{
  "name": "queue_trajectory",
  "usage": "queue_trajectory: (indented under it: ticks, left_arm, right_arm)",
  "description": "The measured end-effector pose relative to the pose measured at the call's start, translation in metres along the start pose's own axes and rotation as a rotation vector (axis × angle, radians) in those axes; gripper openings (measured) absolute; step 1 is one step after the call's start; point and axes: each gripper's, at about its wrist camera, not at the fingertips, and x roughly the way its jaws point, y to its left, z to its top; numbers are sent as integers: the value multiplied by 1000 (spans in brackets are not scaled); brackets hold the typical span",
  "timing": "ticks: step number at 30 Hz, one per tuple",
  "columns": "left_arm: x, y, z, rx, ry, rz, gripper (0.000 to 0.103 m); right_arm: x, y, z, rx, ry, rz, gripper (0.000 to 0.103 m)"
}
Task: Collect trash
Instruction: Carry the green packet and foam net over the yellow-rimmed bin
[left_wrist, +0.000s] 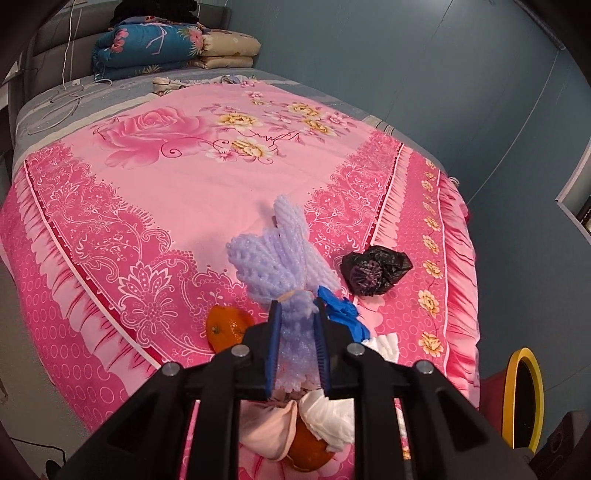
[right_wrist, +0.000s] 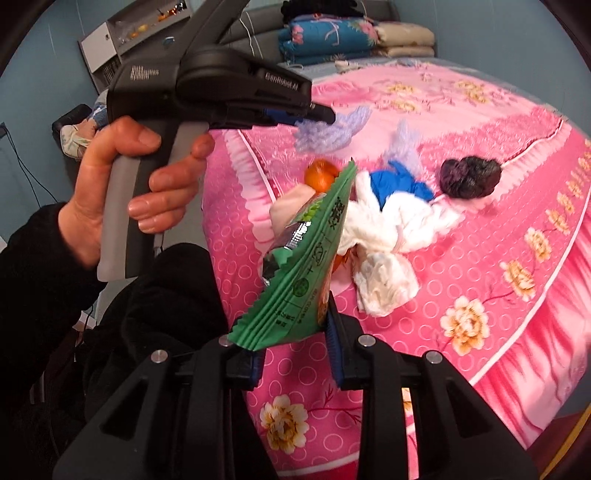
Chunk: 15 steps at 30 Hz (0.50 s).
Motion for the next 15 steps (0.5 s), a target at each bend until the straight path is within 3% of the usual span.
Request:
queue_trajectory:
  ticks: [15]
  left_arm:
    - [-35,-34,-6,57,-53,-85,16]
  right_arm:
    - [-78,9,6,23,-99,-54,27]
